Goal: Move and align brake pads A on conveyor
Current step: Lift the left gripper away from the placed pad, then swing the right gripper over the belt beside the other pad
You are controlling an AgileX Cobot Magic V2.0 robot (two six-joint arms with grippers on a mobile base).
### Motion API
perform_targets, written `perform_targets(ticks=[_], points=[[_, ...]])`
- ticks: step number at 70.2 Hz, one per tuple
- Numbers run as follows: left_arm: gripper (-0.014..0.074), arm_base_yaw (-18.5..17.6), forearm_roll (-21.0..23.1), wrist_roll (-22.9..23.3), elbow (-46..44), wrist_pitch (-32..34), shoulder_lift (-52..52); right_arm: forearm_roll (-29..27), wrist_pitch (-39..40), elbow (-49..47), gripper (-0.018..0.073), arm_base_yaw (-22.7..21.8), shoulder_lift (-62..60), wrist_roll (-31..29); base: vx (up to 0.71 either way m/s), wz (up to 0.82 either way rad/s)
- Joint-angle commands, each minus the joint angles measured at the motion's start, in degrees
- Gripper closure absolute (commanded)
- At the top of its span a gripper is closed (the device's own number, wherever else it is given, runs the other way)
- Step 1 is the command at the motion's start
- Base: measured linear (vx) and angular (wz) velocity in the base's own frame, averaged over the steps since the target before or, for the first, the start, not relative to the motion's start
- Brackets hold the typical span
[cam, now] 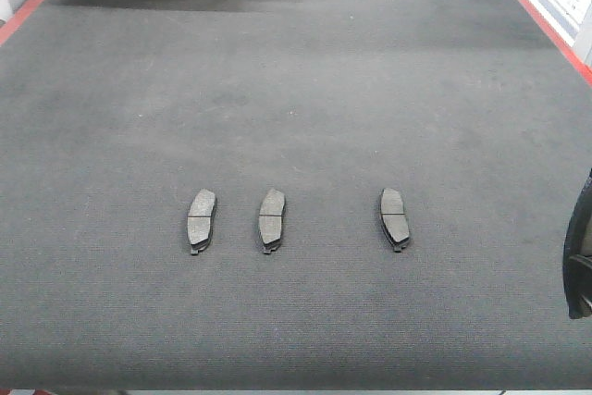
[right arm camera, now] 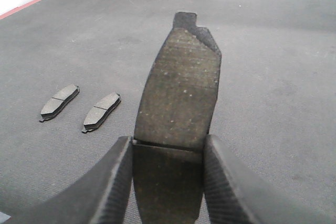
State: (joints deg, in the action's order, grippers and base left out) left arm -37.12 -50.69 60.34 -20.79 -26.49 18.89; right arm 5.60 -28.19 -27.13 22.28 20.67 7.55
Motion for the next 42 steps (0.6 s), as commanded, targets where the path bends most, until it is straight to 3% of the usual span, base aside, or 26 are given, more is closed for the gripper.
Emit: perform_targets(ticks=[1, 22, 42], points=[[0.0604, -0.17, -1.54, 0.15, -1.31, 2.16, -1.59, 0.57, 5.59, -1.66, 0.0562, -0.07, 0.3, -0.37, 0.0, 0.0], [0.0604, -0.17, -1.54, 0.15, -1.31, 2.16, -2.29, -0.11, 11.61, -1.66, 0.0559, -0.07, 2.34, 0.29, 0.0, 0.0], [0.0604, -0.17, -1.54, 0.15, -1.31, 2.16, -2.29, -1.44, 13.96, -9.33, 0.0559, -0.07, 24.25, 0.34, 0.0, 0.0]])
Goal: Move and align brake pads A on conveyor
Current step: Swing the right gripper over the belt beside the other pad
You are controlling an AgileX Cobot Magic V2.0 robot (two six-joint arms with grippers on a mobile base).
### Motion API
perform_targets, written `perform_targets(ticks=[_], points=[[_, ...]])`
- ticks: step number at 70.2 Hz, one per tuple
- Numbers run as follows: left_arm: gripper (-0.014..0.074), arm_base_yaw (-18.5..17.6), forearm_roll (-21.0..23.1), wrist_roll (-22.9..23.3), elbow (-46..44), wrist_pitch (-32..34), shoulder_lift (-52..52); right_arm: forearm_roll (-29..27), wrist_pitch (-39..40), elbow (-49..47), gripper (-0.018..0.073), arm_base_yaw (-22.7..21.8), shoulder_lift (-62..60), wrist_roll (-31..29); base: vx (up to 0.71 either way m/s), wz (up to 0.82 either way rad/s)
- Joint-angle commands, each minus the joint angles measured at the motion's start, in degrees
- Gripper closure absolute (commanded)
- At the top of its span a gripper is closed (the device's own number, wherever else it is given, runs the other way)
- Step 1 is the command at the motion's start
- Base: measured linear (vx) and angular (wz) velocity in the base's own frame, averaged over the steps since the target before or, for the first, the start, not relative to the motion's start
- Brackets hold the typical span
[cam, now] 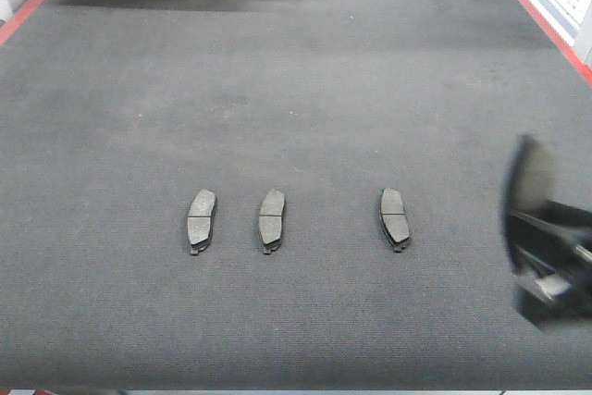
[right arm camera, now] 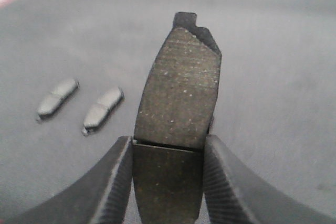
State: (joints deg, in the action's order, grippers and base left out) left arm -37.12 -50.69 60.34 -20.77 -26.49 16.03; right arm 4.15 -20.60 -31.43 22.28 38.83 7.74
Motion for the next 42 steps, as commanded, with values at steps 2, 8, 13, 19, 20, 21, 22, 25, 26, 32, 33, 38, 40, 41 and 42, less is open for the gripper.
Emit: perform_targets(ticks=[2, 8, 13, 19, 20, 21, 22, 25, 26, 32, 33, 38, 40, 41, 42], points=[[0.0604, -0.17, -1.54, 0.15, -1.33, 2.16, 0.58, 0.01, 6.26, -6.44, 0.0559, -0.07, 8.75, 0.15, 0.0, 0.0], [0.0604, -0.17, -1.54, 0.15, -1.33, 2.16, 0.58, -1.89, 6.19, -10.16, 0.0559, -0.07, 15.13, 0.15, 0.0, 0.0], [0.0604, -0.17, -1.54, 0.15, -1.33, 2.16, 0.58, -4.15, 6.14, -12.95, 0.0559, -0.07, 20.53, 0.15, 0.0, 0.0], [0.0604, -0.17, -1.54, 0.15, -1.33, 2.16, 0.58, -6.23, 5.93, -16.64, 0.0559, -0.07, 27.07, 0.09, 0.0, 0.0], [0.0604, -0.17, -1.54, 0.15, -1.33, 2.16, 0.58, -6.6, 5.88, -17.13, 0.0558, -0.07, 28.0, 0.09, 0.0, 0.0], [0.0604, -0.17, -1.54, 0.15, -1.33, 2.16, 0.58, -6.86, 5.88, -17.6, 0.0558, -0.07, 28.92, 0.09, 0.0, 0.0], [0.0604, -0.17, -1.54, 0.15, -1.33, 2.16, 0.58, -7.1, 5.88, -18.08, 0.0557, -0.07, 29.8, 0.09, 0.0, 0.0], [0.0604, -0.17, -1.54, 0.15, -1.33, 2.16, 0.58, -7.65, 5.88, -19.66, 0.0556, -0.07, 32.89, 0.09, 0.0, 0.0], [0.0604, -0.17, -1.54, 0.15, -1.33, 2.16, 0.58, -7.74, 5.88, -20.1, 0.0556, -0.07, 33.76, 0.09, 0.0, 0.0], [0.0604, -0.17, -1.54, 0.15, -1.33, 2.16, 0.58, -9.59, 5.65, -23.19, 0.0553, -0.05, 39.23, 0.09, 0.0, 0.0], [0.0604, -0.17, -1.54, 0.15, -1.33, 2.16, 0.58, -10.06, 5.55, -23.63, 0.0552, -0.05, 40.45, 0.09, 0.0, 0.0], [0.0604, -0.17, -1.54, 0.15, -1.33, 2.16, 0.58, -12.94, 4.18, -26.05, 0.055, 0.16, 44.45, 0.09, 0.0, 0.0], [0.0604, -0.17, -1.54, 0.15, -1.33, 2.16, 0.58, -14.14, 3.28, -27.28, 0.0548, 0.43, 46.36, 0.09, 0.0, 0.0], [0.0604, -0.17, -1.54, 0.15, -1.33, 2.16, 0.58, -14.55, 2.91, -28.04, 0.0547, 0.58, 47.13, 0.09, 0.0, 0.0], [0.0604, -0.17, -1.54, 0.15, -1.33, 2.16, 0.58, -14.93, 2.52, -28.53, 0.0546, 0.64, 48.28, 0.09, 0.0, 0.0]])
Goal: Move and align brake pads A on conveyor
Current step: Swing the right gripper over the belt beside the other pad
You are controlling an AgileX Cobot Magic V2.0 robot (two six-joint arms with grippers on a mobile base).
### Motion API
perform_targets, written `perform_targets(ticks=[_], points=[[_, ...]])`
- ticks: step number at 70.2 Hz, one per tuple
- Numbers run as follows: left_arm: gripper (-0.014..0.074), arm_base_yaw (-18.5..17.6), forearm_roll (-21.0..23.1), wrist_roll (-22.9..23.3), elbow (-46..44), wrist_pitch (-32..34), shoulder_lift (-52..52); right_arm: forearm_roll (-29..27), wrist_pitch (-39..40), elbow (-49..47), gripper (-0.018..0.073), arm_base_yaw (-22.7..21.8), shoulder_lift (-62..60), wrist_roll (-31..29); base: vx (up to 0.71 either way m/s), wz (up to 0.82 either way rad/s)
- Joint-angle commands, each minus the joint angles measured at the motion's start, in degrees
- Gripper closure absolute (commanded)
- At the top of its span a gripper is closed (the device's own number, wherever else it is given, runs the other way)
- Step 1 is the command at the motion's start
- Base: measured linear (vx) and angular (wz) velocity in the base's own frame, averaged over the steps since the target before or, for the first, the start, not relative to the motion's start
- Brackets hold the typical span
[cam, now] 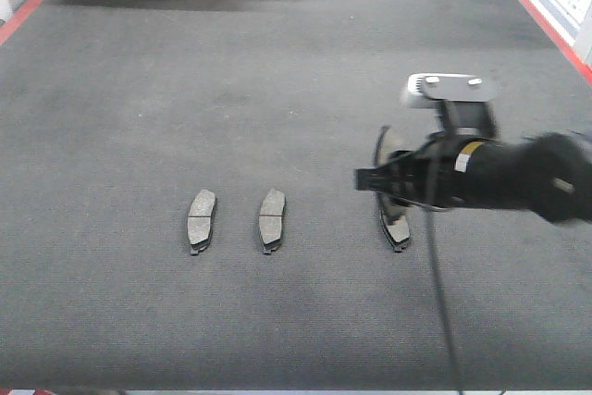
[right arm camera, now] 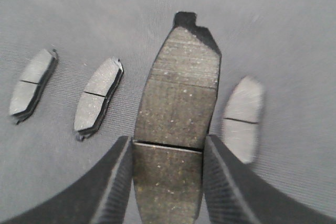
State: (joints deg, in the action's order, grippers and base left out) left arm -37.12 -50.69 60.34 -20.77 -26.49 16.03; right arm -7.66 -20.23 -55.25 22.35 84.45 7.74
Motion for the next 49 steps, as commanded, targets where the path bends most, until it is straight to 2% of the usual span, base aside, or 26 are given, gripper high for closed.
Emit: perform_targets(ticks=[1, 12, 27, 49], points=[[0.0604, -0.17, -1.54, 0.15, -1.33, 2.16, 0.58, -3.6, 1.76, -5.19, 0.0545, 0.57, 3.38, 0.09, 0.0, 0.0], [0.0604, -0.17, -1.54, 0.15, -1.33, 2.16, 0.58, -8.72, 1.54, -9.84, 0.0531, 1.09, 11.18, 0.09, 0.0, 0.0], [0.0604, -0.17, -1.54, 0.15, -1.33, 2.16, 0.58, -11.93, 3.89, -13.17, 0.0523, 1.02, 19.18, 0.09, 0.0, 0.0], [0.0604, -0.17, -1.54, 0.15, -1.33, 2.16, 0.58, -12.07, 6.34, -14.19, 0.0512, 1.02, 24.13, -0.14, 0.0, 0.0]])
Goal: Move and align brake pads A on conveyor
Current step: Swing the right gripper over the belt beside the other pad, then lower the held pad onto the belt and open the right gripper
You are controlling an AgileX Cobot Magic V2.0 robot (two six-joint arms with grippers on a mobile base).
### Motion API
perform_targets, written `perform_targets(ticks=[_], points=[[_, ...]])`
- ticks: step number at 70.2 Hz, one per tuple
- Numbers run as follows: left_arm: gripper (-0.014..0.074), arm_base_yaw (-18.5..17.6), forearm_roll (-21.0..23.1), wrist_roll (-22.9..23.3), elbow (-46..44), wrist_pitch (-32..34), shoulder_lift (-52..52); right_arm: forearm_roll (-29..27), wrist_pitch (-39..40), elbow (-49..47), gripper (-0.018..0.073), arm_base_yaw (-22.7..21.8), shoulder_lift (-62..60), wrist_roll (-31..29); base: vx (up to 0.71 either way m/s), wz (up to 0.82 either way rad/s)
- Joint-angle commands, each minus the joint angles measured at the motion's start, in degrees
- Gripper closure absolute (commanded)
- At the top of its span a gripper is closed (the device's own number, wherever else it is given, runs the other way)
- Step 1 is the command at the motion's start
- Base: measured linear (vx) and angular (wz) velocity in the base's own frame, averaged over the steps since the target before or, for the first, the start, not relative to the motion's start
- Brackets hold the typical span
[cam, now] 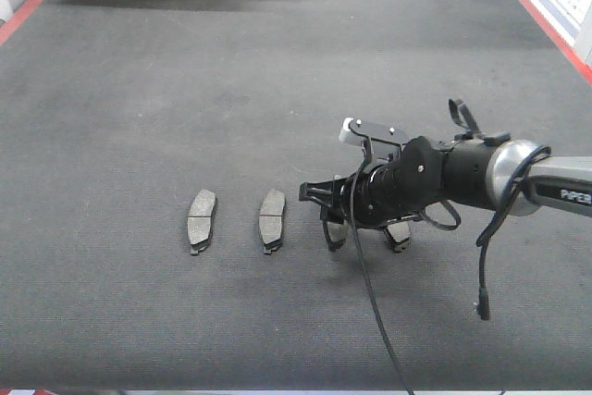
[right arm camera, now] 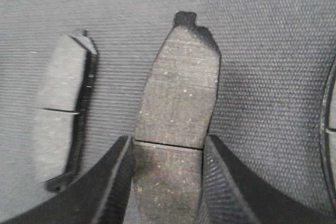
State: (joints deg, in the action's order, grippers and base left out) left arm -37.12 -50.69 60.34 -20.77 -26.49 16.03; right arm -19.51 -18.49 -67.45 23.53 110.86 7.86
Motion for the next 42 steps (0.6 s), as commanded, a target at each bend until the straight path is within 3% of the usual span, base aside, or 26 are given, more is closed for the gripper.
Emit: perform_targets(ticks=[1, 16, 34, 42], points=[[0.0604, -0.17, -1.54, 0.15, -1.33, 2.16, 0.58, -0.21, 4.73, -1.99, 0.051, -0.16, -2.15, -0.26, 0.0, 0.0], [0.0604, -0.17, -1.54, 0.15, -1.28, 2.16, 0.58, -0.08, 5.35, -1.99, 0.0444, -0.16, -0.78, -0.33, 0.0, 0.0], [0.0604, -0.17, -1.54, 0.15, -1.28, 2.16, 0.58, -0.14, 6.38, -1.99, 0.0167, -0.16, -0.78, -0.46, 0.0, 0.0], [0.0604, -0.17, -1.54, 0.2, -1.28, 2.16, 0.58, -0.33, 6.66, -1.99, 0.0083, -0.16, -1.42, -0.46, 0.0, 0.0]])
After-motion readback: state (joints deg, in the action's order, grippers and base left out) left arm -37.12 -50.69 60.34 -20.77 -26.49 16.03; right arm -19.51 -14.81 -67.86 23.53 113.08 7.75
